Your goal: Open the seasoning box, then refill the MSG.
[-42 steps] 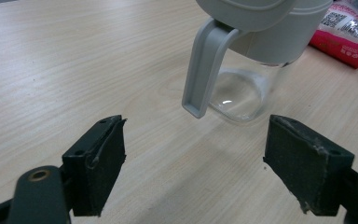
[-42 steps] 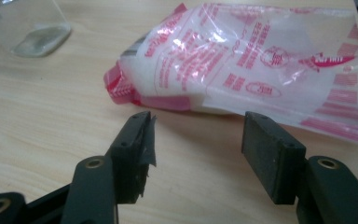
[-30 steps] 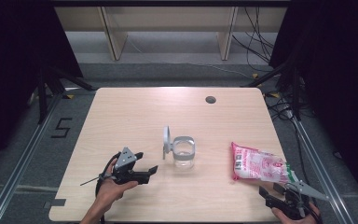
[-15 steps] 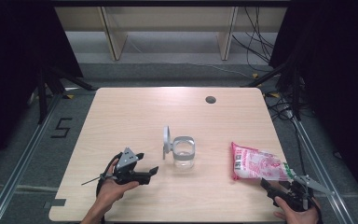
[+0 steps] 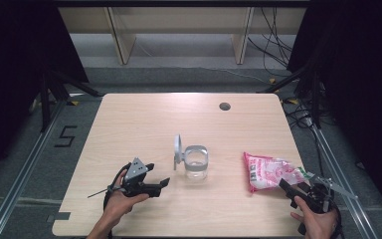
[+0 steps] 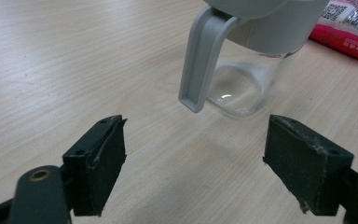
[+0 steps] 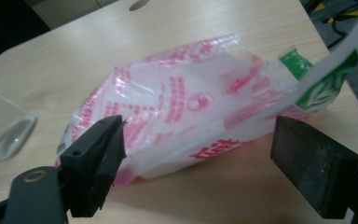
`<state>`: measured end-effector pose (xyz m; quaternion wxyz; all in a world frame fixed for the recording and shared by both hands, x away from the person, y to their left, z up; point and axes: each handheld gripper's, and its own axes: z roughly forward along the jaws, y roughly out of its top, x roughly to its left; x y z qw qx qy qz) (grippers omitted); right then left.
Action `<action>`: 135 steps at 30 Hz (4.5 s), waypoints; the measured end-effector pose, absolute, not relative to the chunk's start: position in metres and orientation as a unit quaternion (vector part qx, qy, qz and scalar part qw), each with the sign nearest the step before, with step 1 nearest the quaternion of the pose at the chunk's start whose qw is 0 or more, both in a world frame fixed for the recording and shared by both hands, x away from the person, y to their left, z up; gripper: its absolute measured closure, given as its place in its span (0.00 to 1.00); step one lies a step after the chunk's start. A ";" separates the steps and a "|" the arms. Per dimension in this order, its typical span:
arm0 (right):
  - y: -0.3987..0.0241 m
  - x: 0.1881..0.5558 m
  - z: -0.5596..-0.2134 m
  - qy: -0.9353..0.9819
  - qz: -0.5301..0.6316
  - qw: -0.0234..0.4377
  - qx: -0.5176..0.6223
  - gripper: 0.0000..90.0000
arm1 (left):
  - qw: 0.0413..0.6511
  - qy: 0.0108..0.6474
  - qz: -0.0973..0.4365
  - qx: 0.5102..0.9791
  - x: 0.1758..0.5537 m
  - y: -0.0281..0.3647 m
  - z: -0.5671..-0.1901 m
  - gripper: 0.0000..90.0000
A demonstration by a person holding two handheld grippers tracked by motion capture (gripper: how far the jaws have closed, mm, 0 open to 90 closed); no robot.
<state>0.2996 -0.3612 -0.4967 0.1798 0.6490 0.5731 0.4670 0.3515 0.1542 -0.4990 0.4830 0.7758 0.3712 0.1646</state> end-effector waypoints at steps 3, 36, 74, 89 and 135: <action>-0.355 0.304 -0.496 0.574 0.462 0.168 0.655 0.20 | 0.483 0.368 0.163 0.778 0.351 0.153 -0.499 0.22; -0.323 0.402 -0.506 0.649 0.442 0.165 0.597 0.88 | 0.483 0.367 0.158 0.779 0.352 0.154 -0.501 0.22; -0.314 0.426 -0.501 0.702 0.439 0.163 0.536 1.00 | 0.481 0.376 0.153 0.777 0.354 0.154 -0.504 0.22; -0.298 0.422 -0.486 0.698 0.485 0.154 0.503 1.00 | 0.482 0.381 0.152 0.774 0.355 0.155 -0.504 0.22; -0.236 0.378 -0.420 0.710 0.588 0.129 0.366 1.00 | 0.480 0.348 0.140 0.793 0.343 0.136 -0.507 0.23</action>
